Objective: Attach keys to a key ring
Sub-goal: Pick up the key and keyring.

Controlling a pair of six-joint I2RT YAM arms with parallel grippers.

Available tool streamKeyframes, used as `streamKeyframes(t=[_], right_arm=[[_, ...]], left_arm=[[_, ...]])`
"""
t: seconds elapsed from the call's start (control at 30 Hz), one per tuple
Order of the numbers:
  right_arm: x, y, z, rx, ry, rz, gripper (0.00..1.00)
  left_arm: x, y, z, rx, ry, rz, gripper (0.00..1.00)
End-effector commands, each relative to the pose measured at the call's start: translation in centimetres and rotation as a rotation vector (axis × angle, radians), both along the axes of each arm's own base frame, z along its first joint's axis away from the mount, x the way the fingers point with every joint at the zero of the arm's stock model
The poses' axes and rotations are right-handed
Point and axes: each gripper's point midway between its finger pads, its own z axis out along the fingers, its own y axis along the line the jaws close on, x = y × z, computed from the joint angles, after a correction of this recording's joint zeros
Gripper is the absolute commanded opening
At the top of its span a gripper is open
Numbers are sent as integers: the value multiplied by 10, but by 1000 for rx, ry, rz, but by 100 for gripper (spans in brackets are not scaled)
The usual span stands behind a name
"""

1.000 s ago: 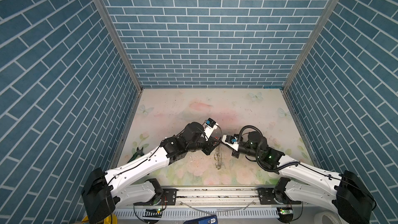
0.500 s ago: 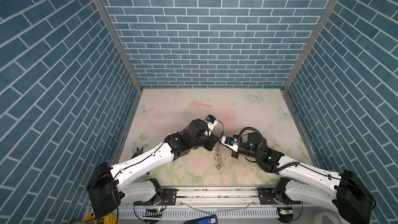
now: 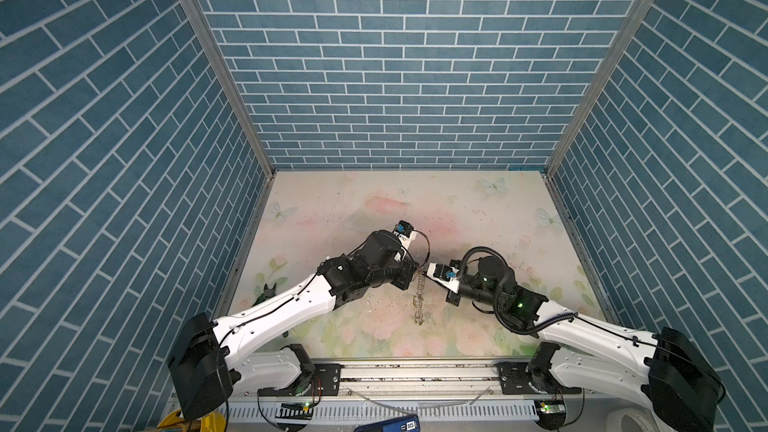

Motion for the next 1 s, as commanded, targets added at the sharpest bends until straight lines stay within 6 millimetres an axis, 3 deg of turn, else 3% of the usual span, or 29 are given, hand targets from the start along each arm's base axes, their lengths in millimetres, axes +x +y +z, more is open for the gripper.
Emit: streamKeyframes(t=[0.0, 0.13, 0.37, 0.53, 0.7, 0.97], right_arm=[[-5, -1, 11, 58, -49, 13, 0], [-4, -3, 12, 71, -42, 0, 0], [-3, -6, 16, 127, -19, -11, 0], [-5, -3, 9, 77, -7, 16, 0], [-1, -2, 9, 63, -20, 5, 0], [3, 3, 5, 44, -30, -4, 0]], left_arm=[[2, 11, -16, 53, 14, 20, 23], [1, 13, -13, 27, -10, 1, 25], [-25, -4, 19, -187, -138, -182, 30], [-22, -2, 20, -131, -150, -192, 36], [-10, 2, 23, -105, -78, -81, 36], [-2, 12, 19, -47, 11, 54, 44]])
